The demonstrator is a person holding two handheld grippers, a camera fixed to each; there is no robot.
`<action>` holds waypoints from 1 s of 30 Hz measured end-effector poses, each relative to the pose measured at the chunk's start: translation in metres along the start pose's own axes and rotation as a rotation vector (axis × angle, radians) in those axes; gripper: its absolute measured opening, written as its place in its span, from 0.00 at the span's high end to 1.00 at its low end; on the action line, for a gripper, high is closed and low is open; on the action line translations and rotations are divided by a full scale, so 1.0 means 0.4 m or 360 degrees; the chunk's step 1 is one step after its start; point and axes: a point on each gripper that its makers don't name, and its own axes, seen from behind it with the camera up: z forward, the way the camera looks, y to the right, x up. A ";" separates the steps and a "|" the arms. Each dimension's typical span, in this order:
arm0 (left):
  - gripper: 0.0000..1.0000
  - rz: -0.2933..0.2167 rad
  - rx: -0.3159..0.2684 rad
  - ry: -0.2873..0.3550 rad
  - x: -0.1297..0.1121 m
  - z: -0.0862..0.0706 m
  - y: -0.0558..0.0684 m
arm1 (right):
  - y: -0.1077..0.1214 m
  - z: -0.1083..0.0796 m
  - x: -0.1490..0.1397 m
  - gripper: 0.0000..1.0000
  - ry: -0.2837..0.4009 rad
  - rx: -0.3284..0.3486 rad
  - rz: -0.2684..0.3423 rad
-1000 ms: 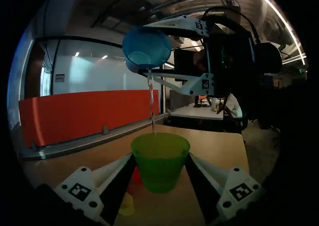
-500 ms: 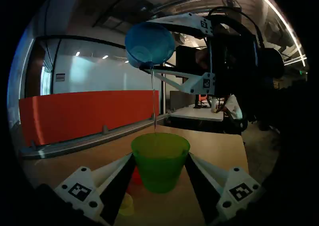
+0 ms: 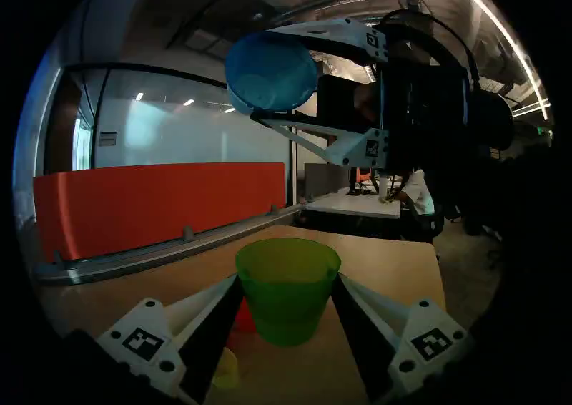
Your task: Pour water
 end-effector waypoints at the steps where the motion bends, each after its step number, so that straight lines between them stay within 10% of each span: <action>1: 0.17 0.0001 0.0000 0.0000 0.000 0.000 0.000 | 0.000 -0.001 0.000 0.09 0.0001 -0.0001 0.0003; 11: 0.17 0.0008 0.0001 0.0000 0.004 0.003 0.003 | -0.007 -0.010 -0.006 0.09 0.0007 0.0009 0.0245; 30: 0.17 0.0046 0.0024 0.0006 0.016 -0.004 -0.004 | -0.034 -0.042 0.004 0.09 0.0065 0.0065 0.1318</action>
